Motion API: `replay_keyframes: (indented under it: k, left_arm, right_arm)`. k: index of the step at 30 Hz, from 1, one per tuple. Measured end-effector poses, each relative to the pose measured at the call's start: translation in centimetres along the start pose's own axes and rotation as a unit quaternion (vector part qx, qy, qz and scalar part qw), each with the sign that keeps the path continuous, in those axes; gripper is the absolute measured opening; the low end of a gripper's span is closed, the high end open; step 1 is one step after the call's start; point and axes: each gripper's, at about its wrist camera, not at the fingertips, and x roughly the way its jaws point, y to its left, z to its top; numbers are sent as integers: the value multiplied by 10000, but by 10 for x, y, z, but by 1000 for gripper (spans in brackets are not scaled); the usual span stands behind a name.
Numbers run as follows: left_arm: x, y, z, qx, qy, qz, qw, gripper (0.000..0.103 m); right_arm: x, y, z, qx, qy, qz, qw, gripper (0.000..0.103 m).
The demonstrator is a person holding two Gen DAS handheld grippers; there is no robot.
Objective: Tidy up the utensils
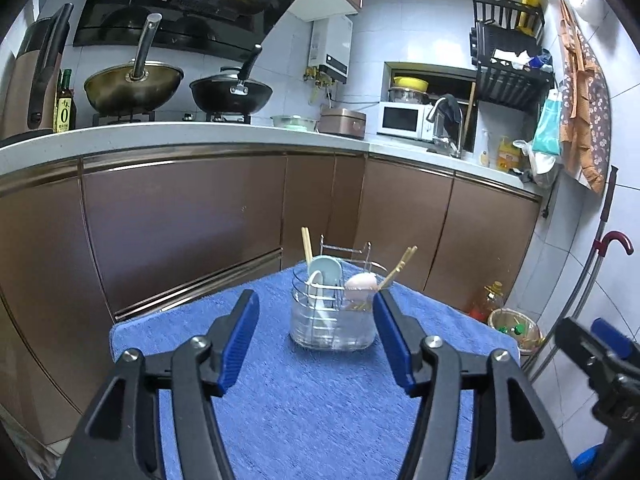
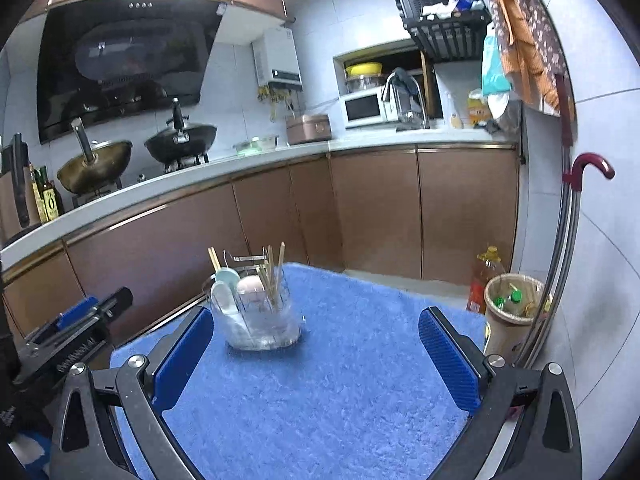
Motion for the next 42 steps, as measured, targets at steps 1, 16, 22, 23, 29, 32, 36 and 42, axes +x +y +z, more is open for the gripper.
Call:
replay_keyframes:
  k: [1, 16, 22, 23, 29, 32, 36, 42]
  left_arm:
    - [1, -1, -1, 25, 49, -9, 10000, 57]
    - [28, -24, -15, 571, 637, 83, 9963, 57]
    - [37, -29, -19, 652, 677, 178, 9954, 57]
    - [38, -30, -19, 665, 680, 183, 9953, 57]
    - [43, -31, -22, 710, 704, 203, 9948, 57]
    - [44, -31, -21, 712, 703, 185, 9948, 57]
    - [43, -31, -21, 735, 681, 154, 9949, 57]
    - [41, -32, -20, 734, 677, 136, 9949, 57]
  right_arm:
    - [2, -2, -2, 10, 45, -45, 10000, 103]
    - [34, -31, -18, 19, 599, -692, 9958, 103]
    - [45, -37, -22, 46, 730, -727, 9947, 103]
    - [46, -37, -22, 48, 745, -717, 9946, 103]
    - [52, -36, -23, 33, 800, -685, 9944, 103]
    - [53, -36, -23, 14, 812, -679, 9944, 103]
    - [53, -35, -22, -9, 799, -673, 9945, 103]
    - [50, -34, -21, -17, 759, -686, 9947, 103]
